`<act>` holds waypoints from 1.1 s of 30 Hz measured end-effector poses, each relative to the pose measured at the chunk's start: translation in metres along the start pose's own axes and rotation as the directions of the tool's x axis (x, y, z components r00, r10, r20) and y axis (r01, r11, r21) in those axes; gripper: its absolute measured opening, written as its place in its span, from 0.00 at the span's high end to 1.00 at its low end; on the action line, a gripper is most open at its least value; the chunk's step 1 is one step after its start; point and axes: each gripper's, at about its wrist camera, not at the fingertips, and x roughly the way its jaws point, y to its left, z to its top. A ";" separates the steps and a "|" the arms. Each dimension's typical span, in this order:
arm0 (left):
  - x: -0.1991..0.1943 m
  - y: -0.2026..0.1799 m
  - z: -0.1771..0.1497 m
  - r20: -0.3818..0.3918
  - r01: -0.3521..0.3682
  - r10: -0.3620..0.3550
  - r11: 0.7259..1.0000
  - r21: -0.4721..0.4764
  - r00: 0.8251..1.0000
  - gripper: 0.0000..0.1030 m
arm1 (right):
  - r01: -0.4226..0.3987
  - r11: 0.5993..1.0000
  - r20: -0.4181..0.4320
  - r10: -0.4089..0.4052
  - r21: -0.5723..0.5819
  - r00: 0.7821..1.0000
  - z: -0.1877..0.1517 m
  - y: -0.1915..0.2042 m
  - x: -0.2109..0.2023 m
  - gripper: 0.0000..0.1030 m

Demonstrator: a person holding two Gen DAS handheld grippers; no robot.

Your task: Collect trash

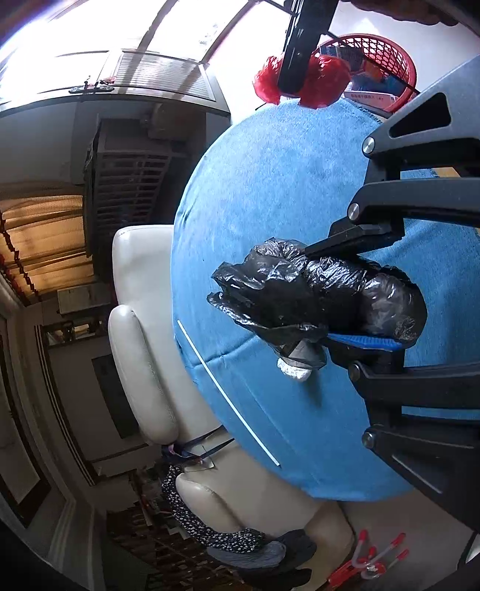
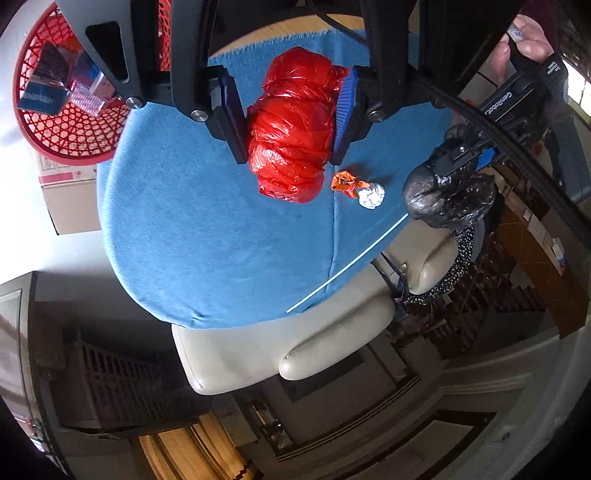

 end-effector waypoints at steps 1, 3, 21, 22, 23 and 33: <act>-0.001 -0.003 0.000 0.001 -0.001 0.001 1.000 0.004 1.000 0.62 | -0.001 1.000 0.002 0.001 0.002 1.000 -0.002 -0.002 -0.003 0.55; -0.001 -0.006 0.002 0.002 -0.004 0.004 1.000 0.010 1.000 0.62 | -0.001 1.000 0.008 0.001 0.005 1.000 -0.003 -0.004 -0.007 0.55; -0.007 -0.036 0.008 0.018 -0.037 0.036 0.997 0.068 0.999 0.62 | -0.007 1.000 0.049 0.006 0.015 0.999 -0.012 -0.015 -0.032 0.55; -0.007 -0.038 0.008 0.018 -0.038 0.037 0.997 0.071 0.999 0.62 | -0.006 1.000 0.049 0.005 0.018 0.999 -0.013 -0.016 -0.033 0.55; -0.007 -0.039 0.007 0.017 -0.038 0.037 0.997 0.073 0.999 0.62 | -0.006 1.000 0.049 0.005 0.020 0.999 -0.013 -0.016 -0.033 0.55; -0.007 -0.046 0.007 0.018 -0.031 0.030 0.996 0.086 0.999 0.62 | 0.002 0.999 0.056 -0.003 0.034 0.998 -0.016 -0.019 -0.041 0.55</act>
